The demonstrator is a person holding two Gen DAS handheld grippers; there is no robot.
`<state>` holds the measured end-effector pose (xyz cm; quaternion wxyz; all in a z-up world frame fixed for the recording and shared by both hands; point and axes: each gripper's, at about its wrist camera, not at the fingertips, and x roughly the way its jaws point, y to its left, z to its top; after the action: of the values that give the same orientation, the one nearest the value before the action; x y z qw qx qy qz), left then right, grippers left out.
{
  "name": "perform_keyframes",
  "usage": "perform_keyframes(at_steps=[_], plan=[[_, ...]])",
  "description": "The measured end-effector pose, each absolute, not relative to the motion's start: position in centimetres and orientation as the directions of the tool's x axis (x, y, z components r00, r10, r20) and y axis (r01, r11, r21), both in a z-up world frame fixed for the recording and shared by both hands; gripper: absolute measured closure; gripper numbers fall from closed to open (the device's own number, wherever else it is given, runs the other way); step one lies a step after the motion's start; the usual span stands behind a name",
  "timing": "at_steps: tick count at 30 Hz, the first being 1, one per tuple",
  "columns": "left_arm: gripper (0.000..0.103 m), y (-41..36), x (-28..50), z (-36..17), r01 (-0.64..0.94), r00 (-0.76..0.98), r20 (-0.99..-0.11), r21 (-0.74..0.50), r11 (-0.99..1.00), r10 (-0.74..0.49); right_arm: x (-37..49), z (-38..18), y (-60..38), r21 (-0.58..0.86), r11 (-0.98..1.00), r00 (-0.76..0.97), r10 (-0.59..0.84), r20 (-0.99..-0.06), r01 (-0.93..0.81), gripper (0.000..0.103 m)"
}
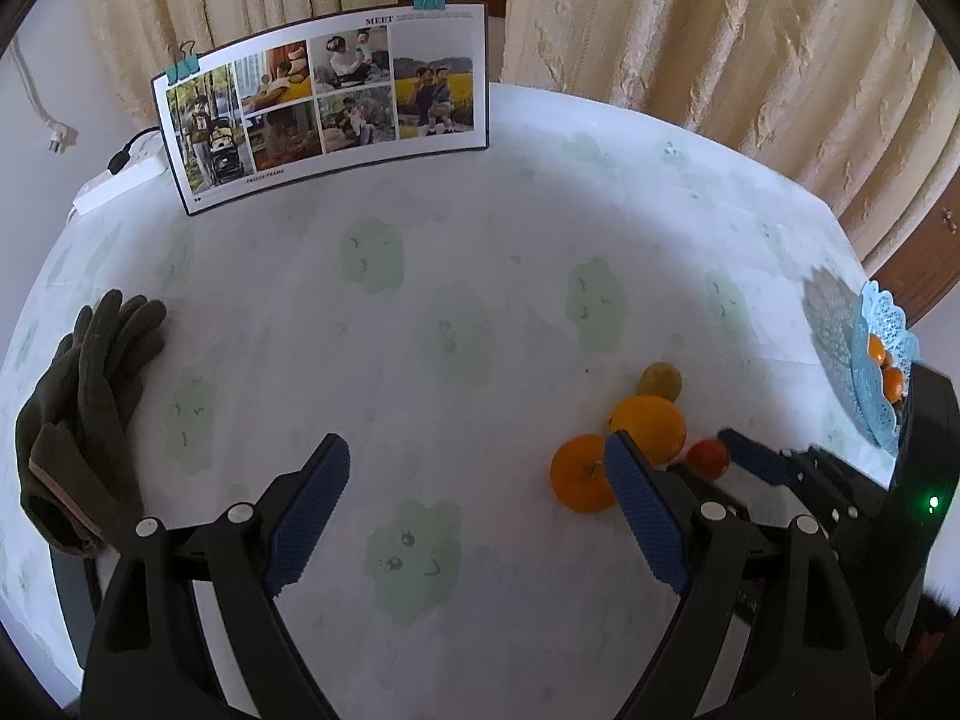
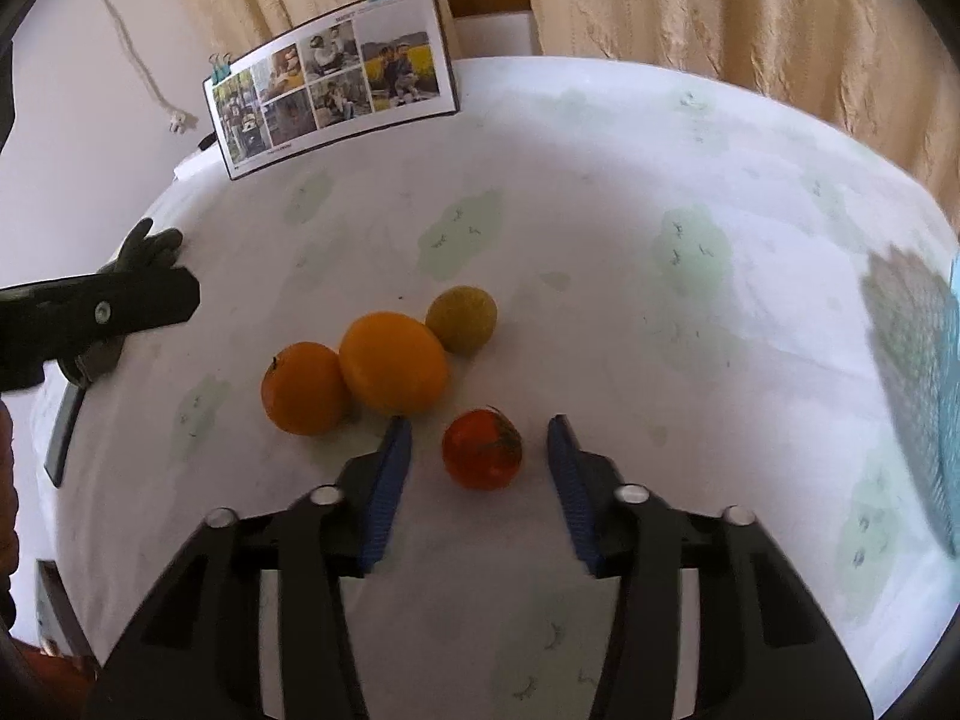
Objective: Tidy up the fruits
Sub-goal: 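Grasp a red tomato with the right tool while the left tool approaches the remaining oranges, then drop the tomato into the basket with the right tool while the left tool carries an orange there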
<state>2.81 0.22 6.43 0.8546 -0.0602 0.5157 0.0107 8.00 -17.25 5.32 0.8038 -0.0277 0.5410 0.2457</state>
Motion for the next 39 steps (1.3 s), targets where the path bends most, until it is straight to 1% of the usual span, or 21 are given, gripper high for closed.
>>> perform_keyframes(at_steps=[2, 7, 14, 22, 23, 25, 26, 28, 29, 33, 34, 35, 36, 37, 39], plan=[[0.017, 0.0, 2.6, 6.1, -0.079, 0.462, -0.886, -0.093, 0.993, -0.046, 8.1, 5.6, -17.4, 0.221, 0.879, 0.290, 0.362, -0.886, -0.423, 0.076], [0.017, -1.1, 2.6, 5.4, -0.067, 0.454, -0.889, -0.108, 0.992, -0.066, 7.8, 8.0, -19.9, 0.218, 0.902, 0.345, 0.353, -0.870, -0.373, 0.076], [0.018, -3.9, 3.2, 4.3, 0.001, 0.452, -0.887, -0.108, 0.994, -0.097, 8.4, 12.4, -26.2, 0.198, 0.948, 0.469, 0.298, -0.831, -0.250, 0.076], [0.034, -5.6, 3.8, 2.2, 0.023, 0.419, -0.902, -0.099, 0.995, -0.100, 8.8, 14.0, -33.0, 0.160, 0.982, 0.542, 0.188, -0.819, -0.099, 0.076], [0.037, -5.7, 3.8, 2.0, 0.023, 0.416, -0.904, -0.099, 0.995, -0.099, 8.9, 14.1, -33.8, 0.157, 0.984, 0.545, 0.179, -0.819, -0.086, 0.076], [0.038, -5.7, 3.9, 1.7, 0.024, 0.416, -0.903, -0.107, 0.994, -0.107, 8.9, 14.1, -35.2, 0.151, 0.987, 0.551, 0.156, -0.820, -0.055, 0.076], [0.040, -5.8, 3.9, 1.6, 0.024, 0.416, -0.903, -0.107, 0.994, -0.107, 9.0, 14.1, -35.7, 0.150, 0.988, 0.553, 0.150, -0.820, -0.045, 0.076], [0.048, -5.9, 3.9, 1.4, 0.028, 0.409, -0.906, -0.106, 0.994, -0.109, 8.9, 14.1, -36.7, 0.148, 0.989, 0.555, 0.138, -0.820, -0.027, 0.076], [0.055, -6.0, 4.0, 1.2, 0.027, 0.401, -0.910, -0.102, 0.994, -0.104, 8.9, 14.1, -37.2, 0.149, 0.989, 0.557, 0.133, -0.820, -0.017, 0.076], [0.063, -5.9, 3.8, 0.8, 0.005, 0.398, -0.913, -0.093, 0.996, -0.087, 8.6, 14.1, -38.1, 0.145, 0.989, 0.563, 0.116, -0.818, 0.006, 0.075], [0.063, -5.8, 3.8, 0.9, 0.001, 0.397, -0.913, -0.101, 0.995, -0.093, 8.5, 14.1, -38.4, 0.141, 0.990, 0.567, 0.108, -0.817, 0.015, 0.070], [0.063, -5.7, 3.8, 0.9, -0.002, 0.394, -0.913, -0.114, 0.993, -0.104, 8.3, 14.1, -38.6, 0.139, 0.990, 0.572, 0.100, -0.814, 0.024, 0.056], [0.064, -5.7, 3.7, 1.0, -0.003, 0.394, -0.913, -0.121, 0.993, -0.110, 8.1, 14.2, -39.0, 0.140, 0.990, 0.579, 0.096, -0.810, 0.032, 0.051], [0.064, -5.7, 3.6, 1.1, -0.003, 0.396, -0.911, -0.121, 0.993, -0.110, 7.9, 14.3, -39.4, 0.139, 0.989, 0.587, 0.088, -0.805, 0.043, 0.049], [0.064, -5.8, 3.4, 1.5, 0.000, 0.402, -0.909, -0.123, 0.992, -0.112, 7.7, 14.5, -39.8, 0.135, 0.990, 0.590, 0.080, -0.803, 0.050, 0.049]])
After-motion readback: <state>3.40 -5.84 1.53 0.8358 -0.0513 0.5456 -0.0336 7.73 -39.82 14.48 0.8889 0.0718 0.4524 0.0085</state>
